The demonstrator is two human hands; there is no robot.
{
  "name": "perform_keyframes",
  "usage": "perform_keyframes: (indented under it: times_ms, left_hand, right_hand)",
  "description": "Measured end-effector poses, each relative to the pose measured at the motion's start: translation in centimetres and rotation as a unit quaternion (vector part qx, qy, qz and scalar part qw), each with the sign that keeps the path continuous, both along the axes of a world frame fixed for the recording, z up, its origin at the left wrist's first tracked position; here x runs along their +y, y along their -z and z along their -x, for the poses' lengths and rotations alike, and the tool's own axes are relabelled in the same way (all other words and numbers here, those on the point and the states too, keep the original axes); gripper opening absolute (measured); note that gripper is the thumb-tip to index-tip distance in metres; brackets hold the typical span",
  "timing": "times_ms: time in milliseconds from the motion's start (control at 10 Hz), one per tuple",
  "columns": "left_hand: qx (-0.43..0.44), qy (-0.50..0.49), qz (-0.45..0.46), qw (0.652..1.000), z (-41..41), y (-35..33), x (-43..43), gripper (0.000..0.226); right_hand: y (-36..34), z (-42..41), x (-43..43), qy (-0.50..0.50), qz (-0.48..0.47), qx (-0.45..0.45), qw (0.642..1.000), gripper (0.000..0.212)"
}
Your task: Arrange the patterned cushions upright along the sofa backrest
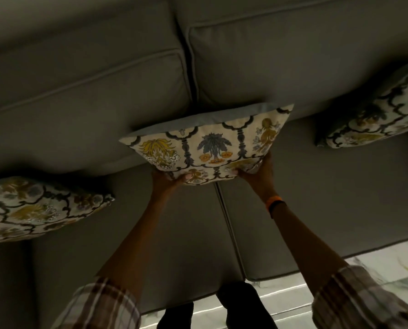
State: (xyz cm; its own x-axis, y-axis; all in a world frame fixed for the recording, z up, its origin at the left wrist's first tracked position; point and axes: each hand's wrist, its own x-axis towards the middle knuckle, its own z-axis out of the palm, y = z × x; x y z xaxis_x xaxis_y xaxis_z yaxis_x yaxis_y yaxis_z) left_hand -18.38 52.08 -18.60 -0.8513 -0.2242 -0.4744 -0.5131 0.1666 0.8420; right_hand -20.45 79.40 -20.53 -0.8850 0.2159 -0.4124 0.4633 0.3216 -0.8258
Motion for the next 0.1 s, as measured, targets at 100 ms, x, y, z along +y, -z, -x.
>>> perform_keyframes:
  times_ms: [100]
  left_hand:
    - [-0.041, 0.014, 0.089, 0.995, -1.82, -0.02, -0.32, 0.132]
  right_hand:
    - [0.57, -3.12, -1.34, 0.027, -0.047, -0.147, 0.988, 0.111]
